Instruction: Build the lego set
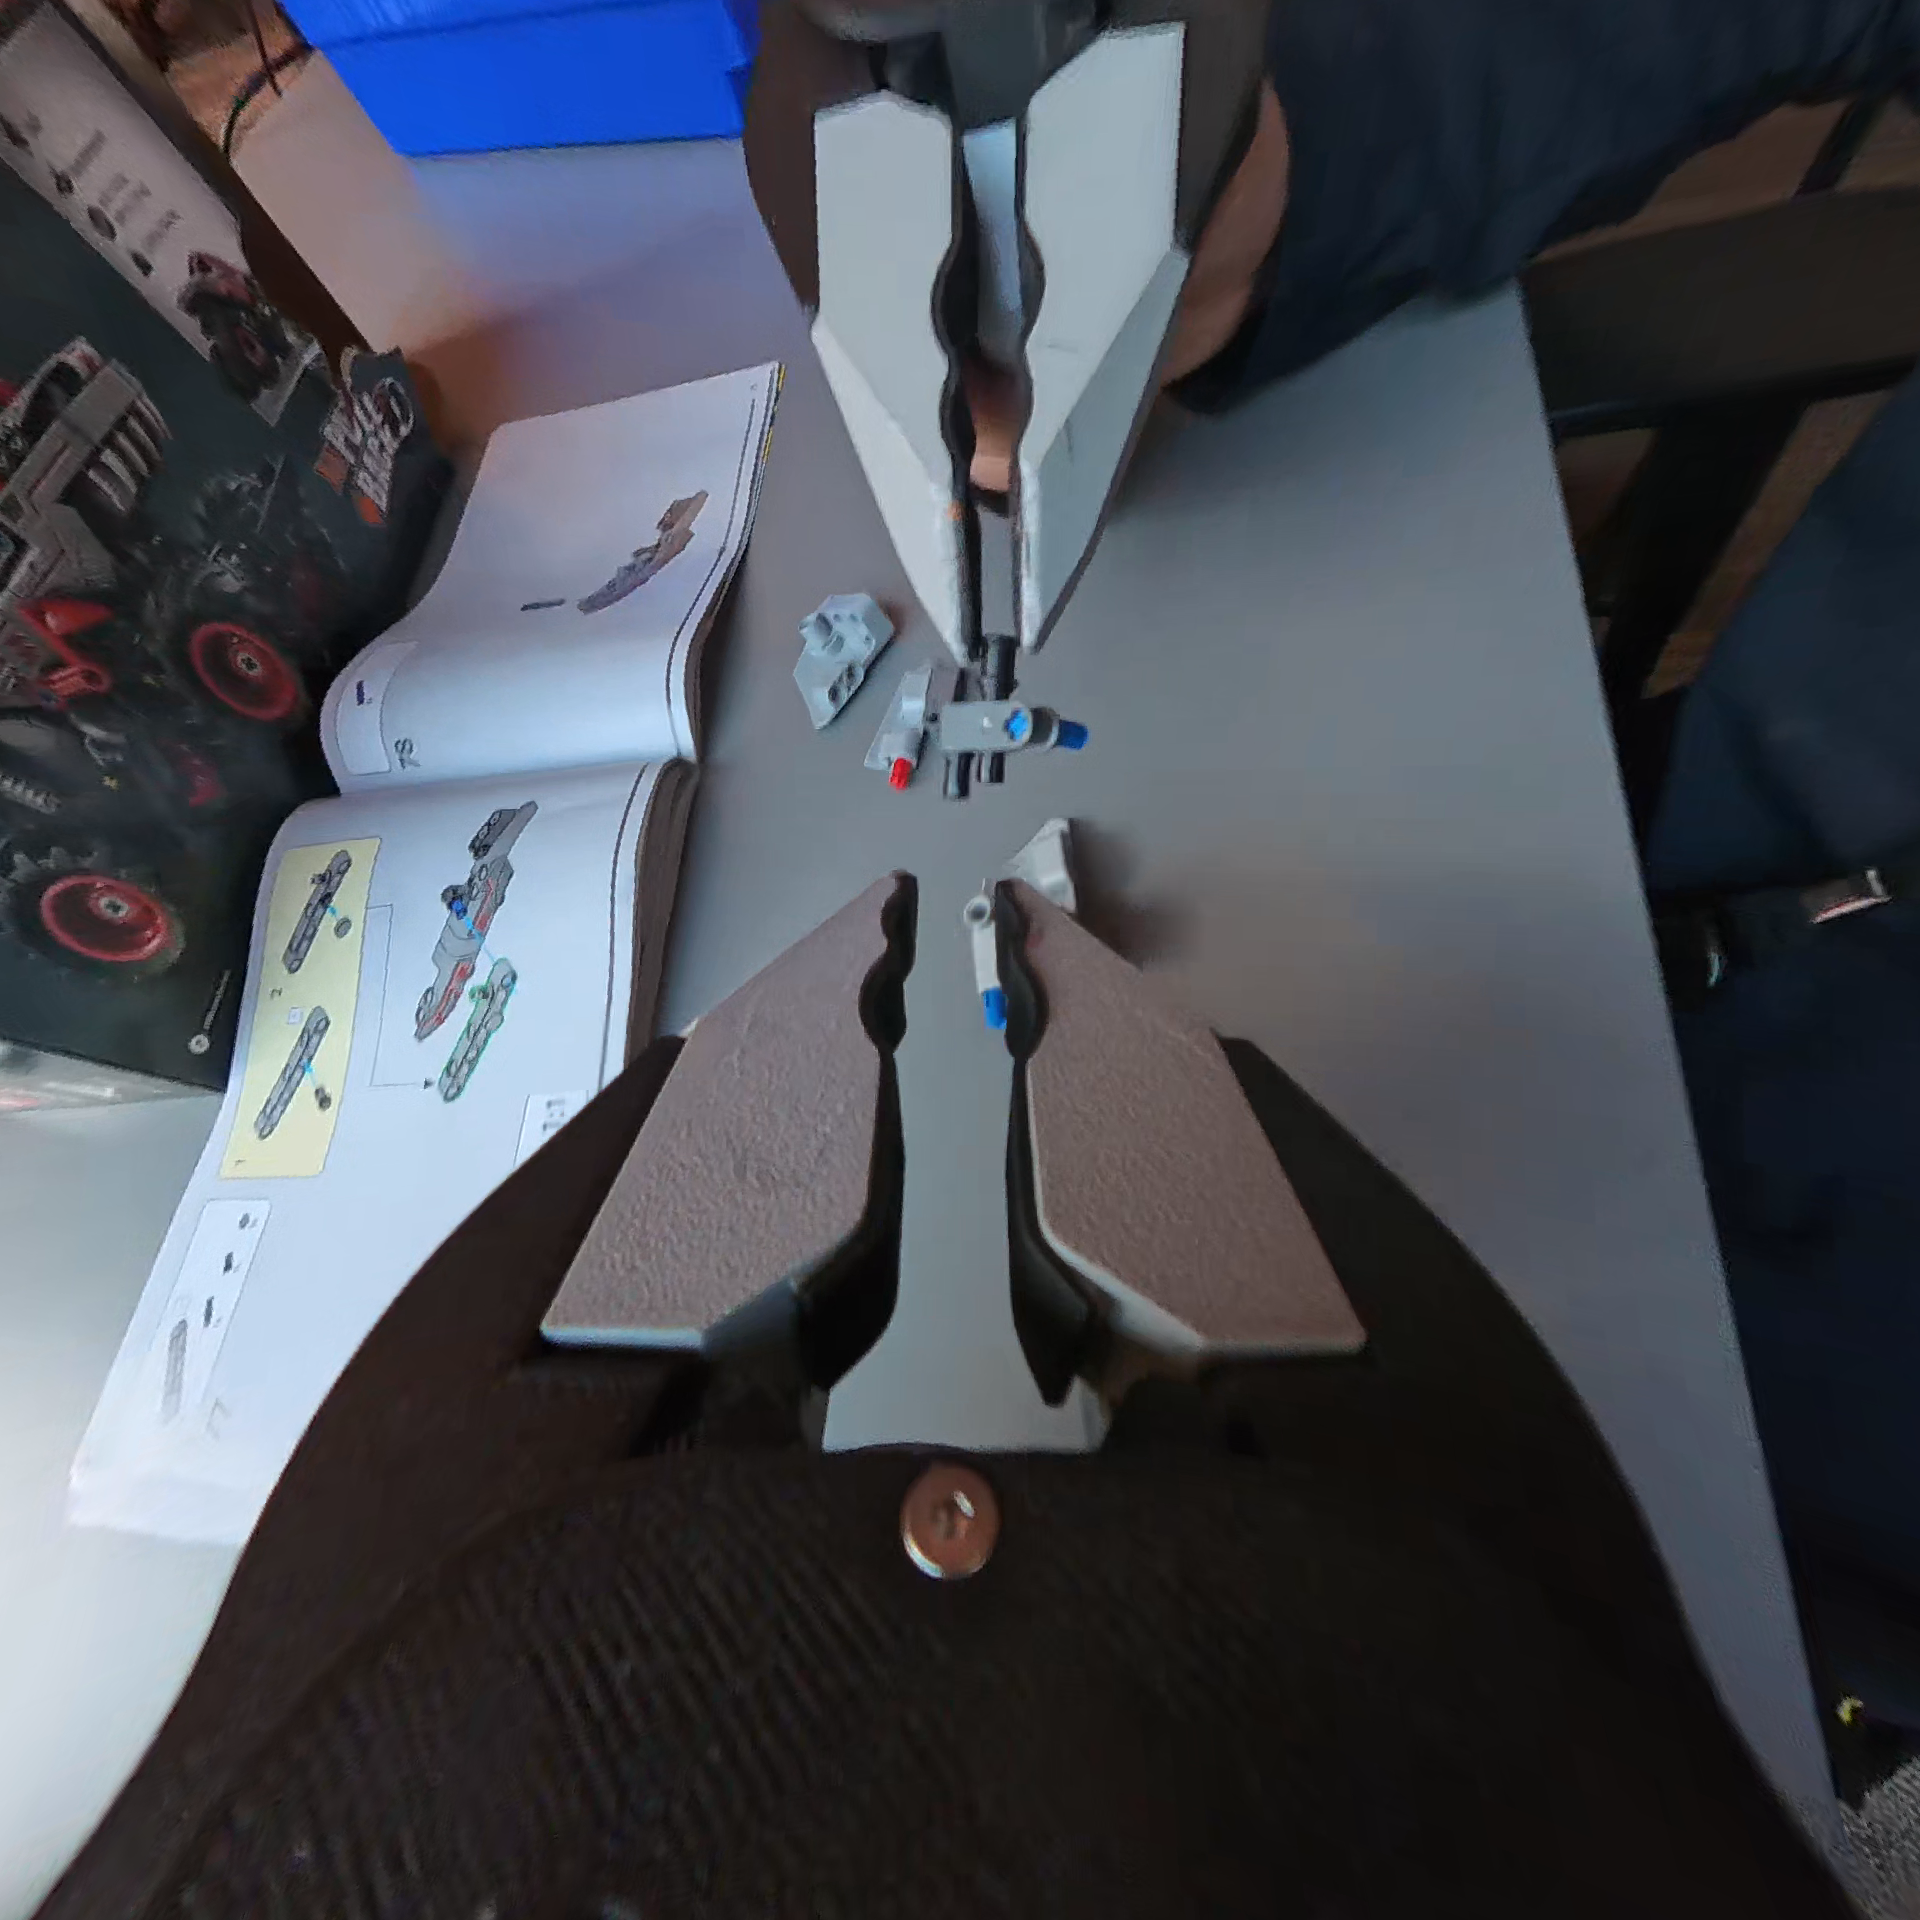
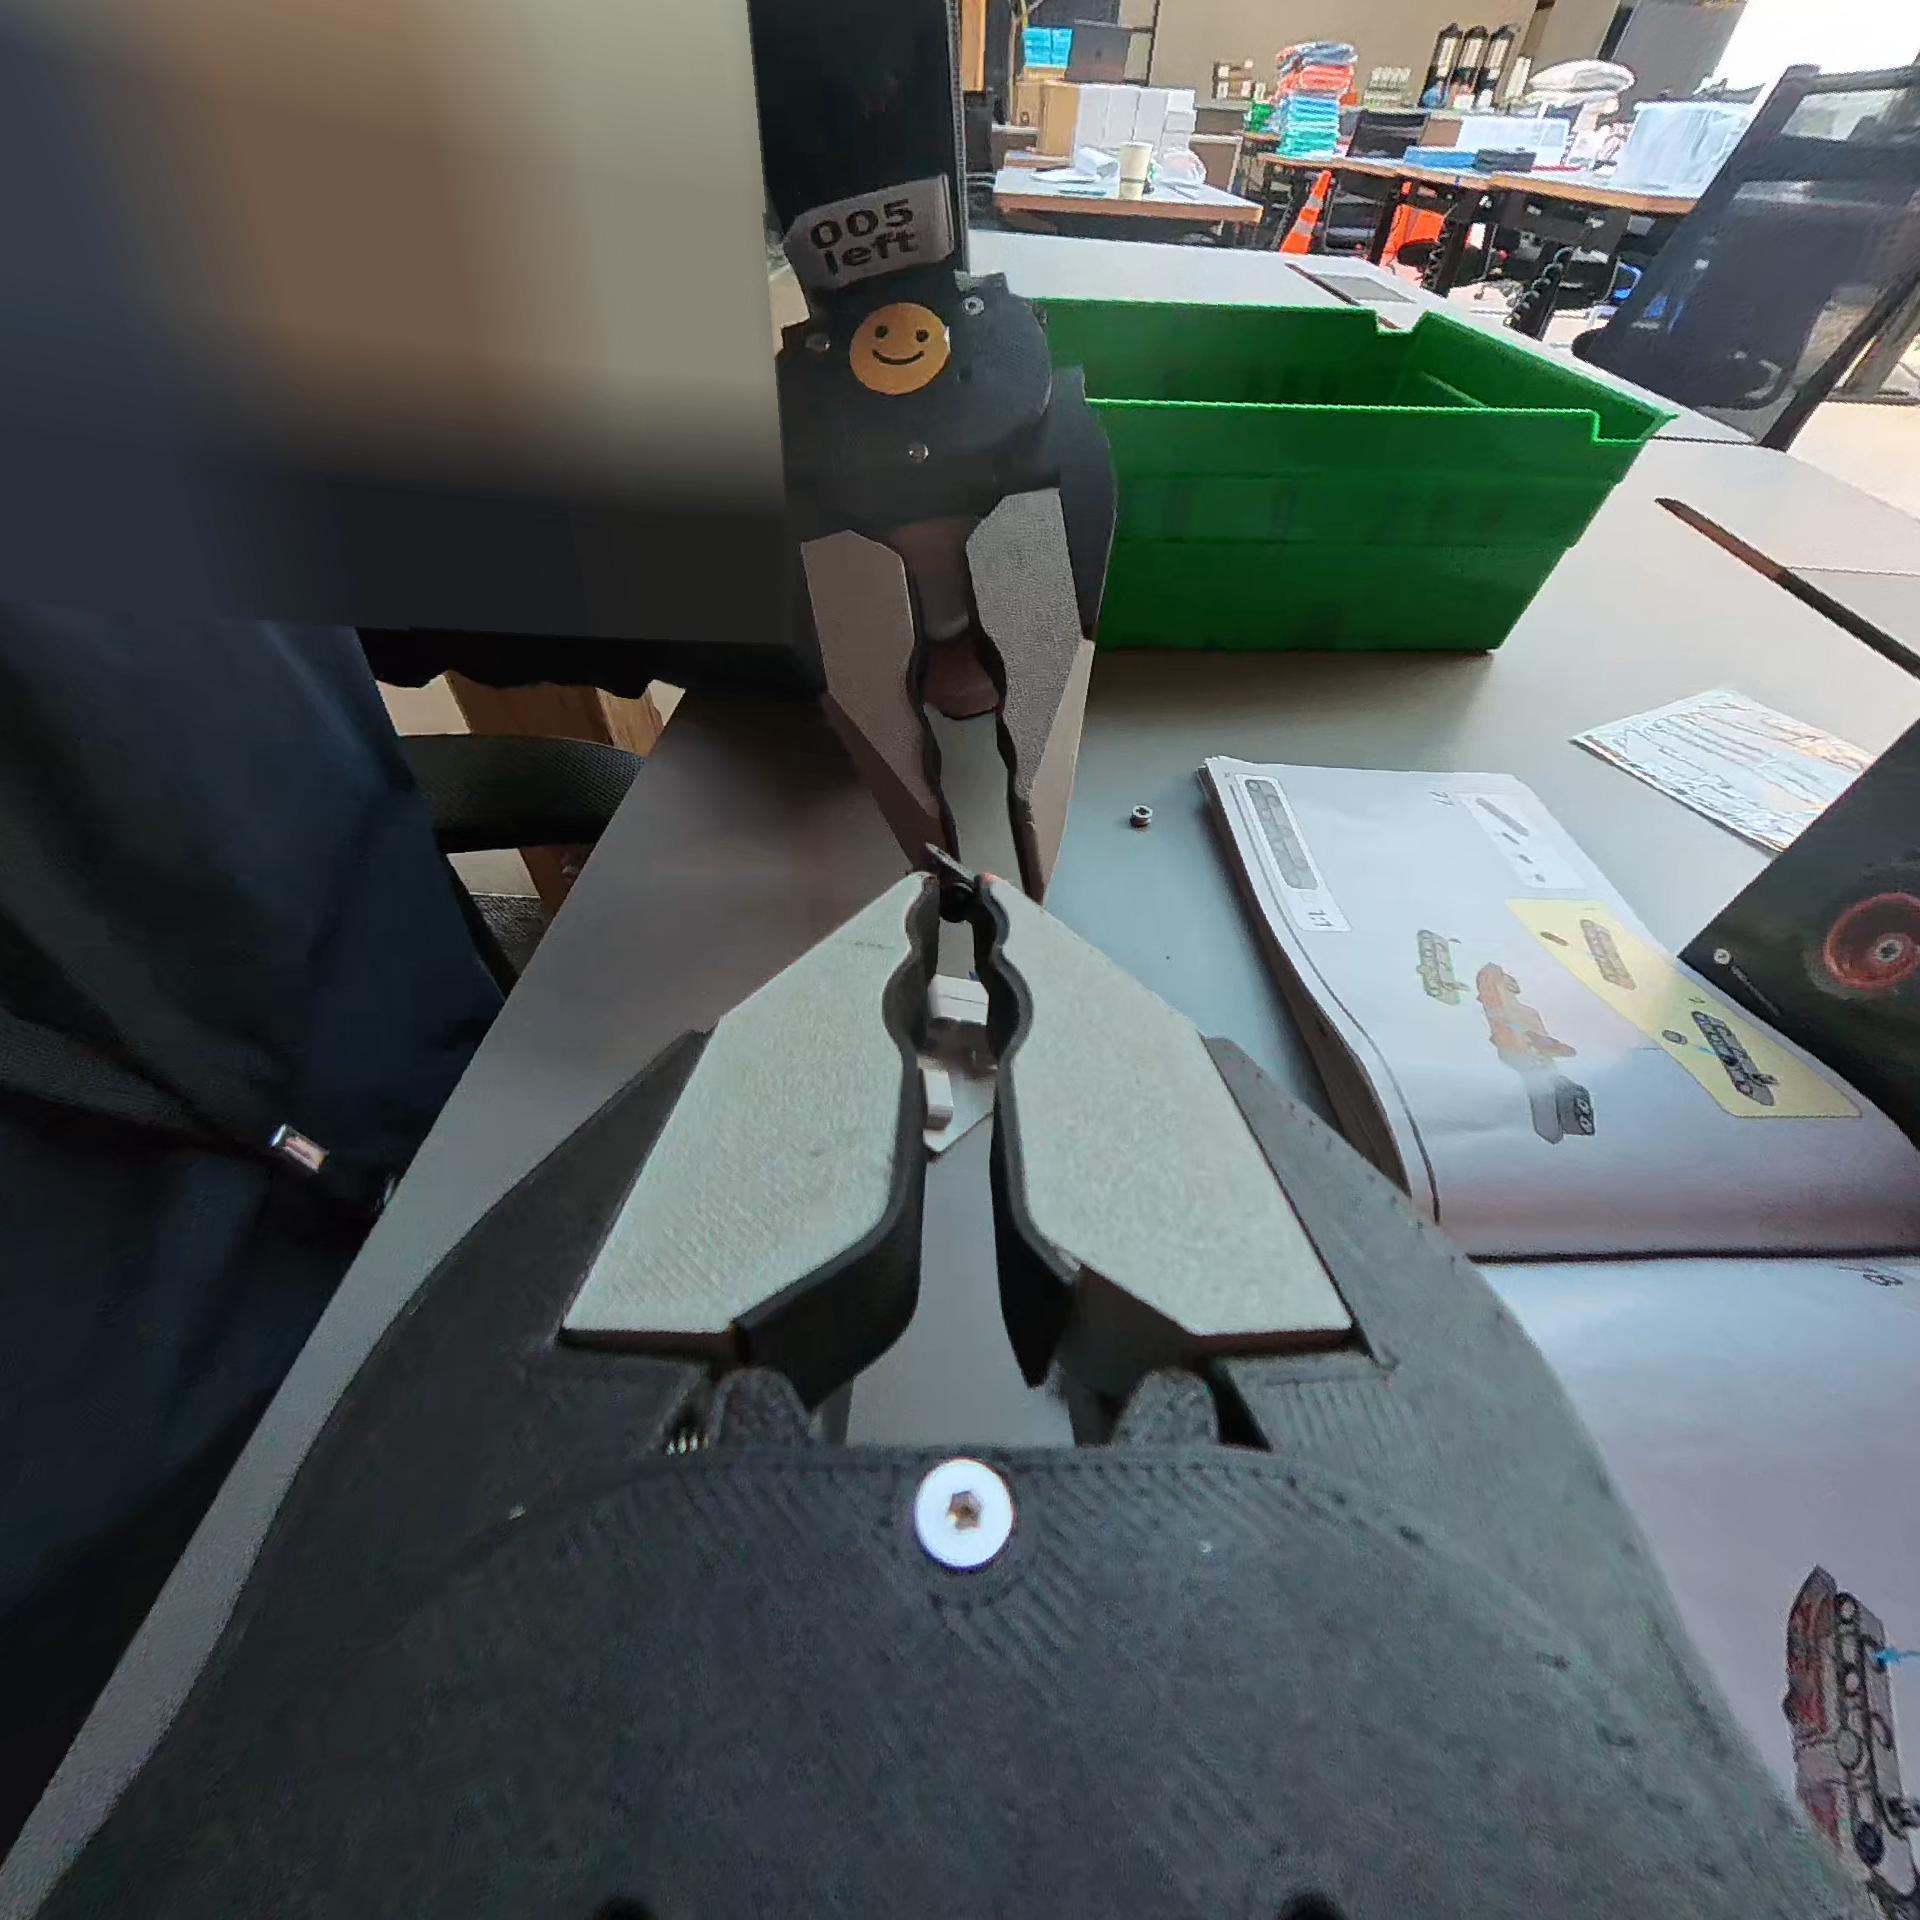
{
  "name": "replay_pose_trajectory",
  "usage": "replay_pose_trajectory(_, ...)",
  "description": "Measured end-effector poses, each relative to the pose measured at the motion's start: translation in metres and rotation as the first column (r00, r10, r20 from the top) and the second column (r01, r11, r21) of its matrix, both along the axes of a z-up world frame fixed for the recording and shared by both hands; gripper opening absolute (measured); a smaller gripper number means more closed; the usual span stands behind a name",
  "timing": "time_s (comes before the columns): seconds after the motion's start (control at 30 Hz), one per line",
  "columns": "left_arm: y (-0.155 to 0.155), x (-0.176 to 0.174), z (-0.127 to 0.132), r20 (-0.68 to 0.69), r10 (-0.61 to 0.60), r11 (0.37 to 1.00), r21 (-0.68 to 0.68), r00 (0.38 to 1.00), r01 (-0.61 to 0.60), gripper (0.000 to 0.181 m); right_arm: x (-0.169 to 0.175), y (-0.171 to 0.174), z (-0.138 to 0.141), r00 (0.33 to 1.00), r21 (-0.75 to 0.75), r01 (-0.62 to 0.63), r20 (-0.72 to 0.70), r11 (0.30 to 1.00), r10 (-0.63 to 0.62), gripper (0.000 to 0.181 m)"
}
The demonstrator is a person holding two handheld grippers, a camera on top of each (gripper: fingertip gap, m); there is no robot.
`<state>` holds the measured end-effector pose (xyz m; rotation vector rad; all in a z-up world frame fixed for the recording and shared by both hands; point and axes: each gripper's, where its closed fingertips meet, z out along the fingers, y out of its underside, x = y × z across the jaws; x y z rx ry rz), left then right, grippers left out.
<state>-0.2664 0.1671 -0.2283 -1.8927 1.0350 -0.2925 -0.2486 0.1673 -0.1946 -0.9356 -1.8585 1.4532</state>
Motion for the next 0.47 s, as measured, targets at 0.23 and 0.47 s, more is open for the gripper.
replay_pose_trajectory(0.23,-0.013,-0.009,-0.002,0.123,0.015,0.995,-0.098,0.992,-0.002,0.02,0.003,0.01,-0.002,0.999,-0.018,0.02,0.034,1.0,-0.019,0.003)
replay_pose_trajectory(0.47,-0.012,0.004,-0.028,0.135,0.019,0.956,-0.294,0.991,0.022,0.033,0.005,0.017,-0.003,0.999,-0.002,0.029,0.03,1.0,-0.029,0.002)
